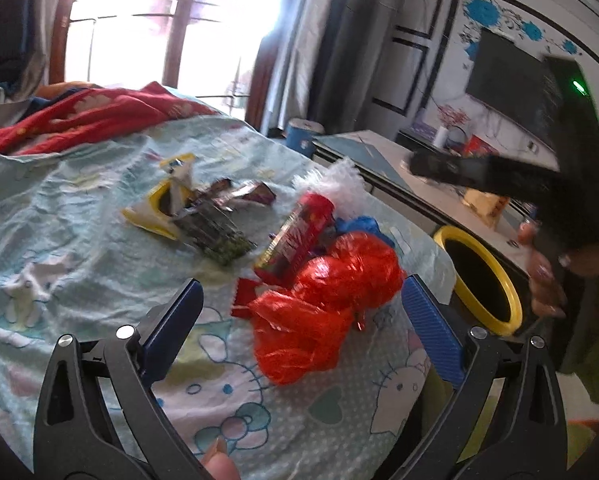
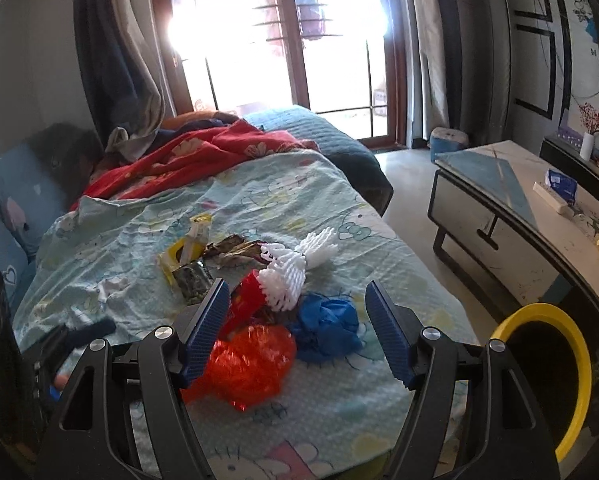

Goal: Collect trash
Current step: 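Grasp the red plastic bag with the left tool while the right tool grasps a white foam net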

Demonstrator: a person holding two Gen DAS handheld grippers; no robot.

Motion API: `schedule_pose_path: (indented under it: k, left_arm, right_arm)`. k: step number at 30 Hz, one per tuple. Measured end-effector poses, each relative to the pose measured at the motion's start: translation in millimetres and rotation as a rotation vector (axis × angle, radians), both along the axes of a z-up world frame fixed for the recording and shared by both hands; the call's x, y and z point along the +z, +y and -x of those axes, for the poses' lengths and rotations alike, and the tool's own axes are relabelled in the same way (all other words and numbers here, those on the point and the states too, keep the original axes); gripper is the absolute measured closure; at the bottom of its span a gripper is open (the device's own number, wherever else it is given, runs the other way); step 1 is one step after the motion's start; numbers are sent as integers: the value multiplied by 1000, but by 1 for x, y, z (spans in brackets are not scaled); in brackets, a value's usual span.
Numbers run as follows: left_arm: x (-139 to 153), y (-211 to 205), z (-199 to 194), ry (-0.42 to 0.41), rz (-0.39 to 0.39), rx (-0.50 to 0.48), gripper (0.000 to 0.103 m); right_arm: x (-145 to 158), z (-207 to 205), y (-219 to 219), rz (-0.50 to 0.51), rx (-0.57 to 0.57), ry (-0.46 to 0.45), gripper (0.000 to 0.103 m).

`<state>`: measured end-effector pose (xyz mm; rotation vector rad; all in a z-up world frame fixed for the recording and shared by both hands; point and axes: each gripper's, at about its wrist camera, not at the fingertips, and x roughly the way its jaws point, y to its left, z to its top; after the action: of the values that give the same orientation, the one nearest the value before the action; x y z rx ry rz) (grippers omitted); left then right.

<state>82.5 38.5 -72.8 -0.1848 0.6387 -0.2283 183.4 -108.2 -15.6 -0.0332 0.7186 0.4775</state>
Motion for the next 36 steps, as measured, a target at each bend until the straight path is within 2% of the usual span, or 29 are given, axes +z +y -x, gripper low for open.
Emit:
schedule_pose_path:
  k: [4,8,11,14,16,17,18,19,20,22,25,33,36]
  left_arm:
    - [-9,-6,-4,17,-19,-23,24]
    - [-17,-11,-7,43,-37,-45,30]
    - [-23,-11,-9,72,-49,-39,38]
    - [-24,-9,-9,82,-46,-35,46]
    - [-25,-9,-10,90,-46,-39,57]
    - [-26,-9,-10,94,-47,-41,60]
    - [-26,-9,-10,98,-47,-45,68]
    - [-27,-10,-11,102,-47,-52,74]
    - [-27,-10,-11,105,-50,-56,77]
    - [-27,-12,-10,108,-54,-66,93]
    - [-26,-12,-10,104,-71,-67,102]
    - [-12,-8,-4,56,-51,-66,102]
    - [-2,-1,-1,29,-11,-59,102]
  right_arm:
    - [-12,-18,11,8,-2,38,35]
    - [-24,-36,23,22,-10,74,37]
    - [-31,-46,29,20,-7,102,47]
    - [-37,-52,33,12,4,124,62]
    - [-40,-54,37,22,16,128,87]
    - [-41,-53,37,23,17,125,92]
    - [-41,-52,37,19,19,120,94]
    - [-41,-51,37,15,23,112,96]
    - [-40,-48,36,13,27,98,96]
    - [-37,-43,35,14,30,71,96]
    - [-33,-39,30,3,26,48,96]
    - [-24,-34,16,-24,-9,18,97]
    - [-20,-28,12,-33,-11,8,97]
